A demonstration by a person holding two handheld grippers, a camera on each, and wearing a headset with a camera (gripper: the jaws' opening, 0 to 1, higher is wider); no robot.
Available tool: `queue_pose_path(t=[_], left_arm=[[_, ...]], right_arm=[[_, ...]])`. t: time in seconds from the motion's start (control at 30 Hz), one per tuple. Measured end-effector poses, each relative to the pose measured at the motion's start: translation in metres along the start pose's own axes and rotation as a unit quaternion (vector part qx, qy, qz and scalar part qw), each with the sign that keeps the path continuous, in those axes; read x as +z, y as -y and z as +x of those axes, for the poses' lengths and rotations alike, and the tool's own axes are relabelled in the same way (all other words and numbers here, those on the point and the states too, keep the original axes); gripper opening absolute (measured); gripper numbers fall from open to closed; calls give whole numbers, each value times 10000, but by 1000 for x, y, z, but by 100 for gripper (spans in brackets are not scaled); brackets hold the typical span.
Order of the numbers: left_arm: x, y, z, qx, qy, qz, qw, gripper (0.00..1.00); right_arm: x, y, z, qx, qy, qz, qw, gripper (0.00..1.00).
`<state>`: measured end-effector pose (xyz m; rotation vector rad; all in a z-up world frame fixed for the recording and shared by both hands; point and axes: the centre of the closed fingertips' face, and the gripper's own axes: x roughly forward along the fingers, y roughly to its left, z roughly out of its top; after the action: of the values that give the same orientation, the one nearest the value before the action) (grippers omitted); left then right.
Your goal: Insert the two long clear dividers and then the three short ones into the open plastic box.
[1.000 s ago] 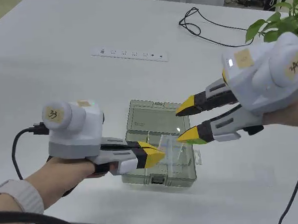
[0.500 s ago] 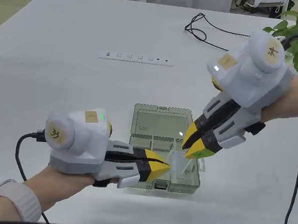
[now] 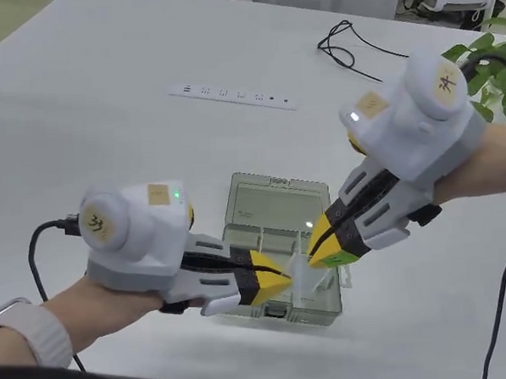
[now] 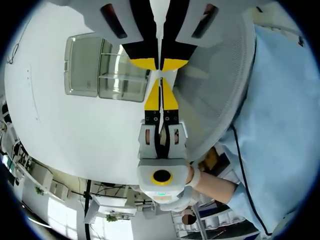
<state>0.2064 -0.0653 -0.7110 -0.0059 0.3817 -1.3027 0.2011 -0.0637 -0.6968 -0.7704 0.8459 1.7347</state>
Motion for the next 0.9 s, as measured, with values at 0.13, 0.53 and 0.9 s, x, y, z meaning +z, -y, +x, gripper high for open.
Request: queue_pose_path(t=[0.13, 0.53, 0.9], left_arm=[[-1, -1, 0, 39, -51, -4, 10000, 0], [-9, -3, -1, 120, -301, 75, 9994, 0], [-20, -25, -11, 766, -405, -141, 9961, 33]], right_arm=[[2, 2, 1, -62, -59, -1, 10000, 2], [0, 8, 7, -134, -349, -173, 9992, 2], [1, 18, 7, -263, -397, -96, 9988, 2]])
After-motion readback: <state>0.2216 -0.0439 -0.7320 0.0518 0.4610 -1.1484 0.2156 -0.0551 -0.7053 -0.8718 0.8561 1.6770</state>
